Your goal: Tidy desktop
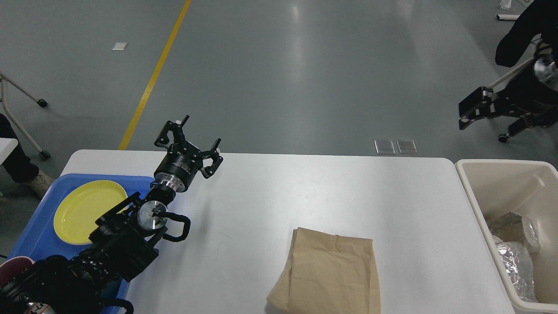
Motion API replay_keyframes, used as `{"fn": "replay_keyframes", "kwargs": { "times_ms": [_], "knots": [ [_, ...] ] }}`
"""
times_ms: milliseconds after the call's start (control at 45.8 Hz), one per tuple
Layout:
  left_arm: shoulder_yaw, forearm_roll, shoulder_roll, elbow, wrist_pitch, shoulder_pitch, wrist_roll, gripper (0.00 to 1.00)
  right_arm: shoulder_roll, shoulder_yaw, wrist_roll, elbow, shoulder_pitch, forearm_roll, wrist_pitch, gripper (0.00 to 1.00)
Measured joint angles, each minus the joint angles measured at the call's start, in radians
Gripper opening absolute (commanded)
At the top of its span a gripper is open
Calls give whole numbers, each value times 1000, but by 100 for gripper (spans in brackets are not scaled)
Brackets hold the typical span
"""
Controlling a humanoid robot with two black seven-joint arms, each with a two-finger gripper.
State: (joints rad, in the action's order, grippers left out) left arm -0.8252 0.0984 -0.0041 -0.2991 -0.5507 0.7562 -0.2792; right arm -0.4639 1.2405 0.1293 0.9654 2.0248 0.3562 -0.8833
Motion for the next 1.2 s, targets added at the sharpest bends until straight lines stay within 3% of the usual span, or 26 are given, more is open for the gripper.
{"fn": "replay_keyframes", "kwargs": {
  "times_ms": [240,437,590,896,1202],
  "knots": [
    [0,0,0,0,0,0,0,98,42,-123,-2,344,58,0,-13,100],
    [0,0,-1,0,0,0,0,98,47,-248,-3,404,-100,3,9,100],
    [0,0,-1,0,0,0,0,98,53,-326,-4,308,-263,25,65,100],
    [0,0,0,0,0,0,0,98,91,-422,4,-135,-635,38,110,100],
    [0,0,0,0,0,0,0,98,81,-499,-2,-164,-716,31,104,100]
  ]
}}
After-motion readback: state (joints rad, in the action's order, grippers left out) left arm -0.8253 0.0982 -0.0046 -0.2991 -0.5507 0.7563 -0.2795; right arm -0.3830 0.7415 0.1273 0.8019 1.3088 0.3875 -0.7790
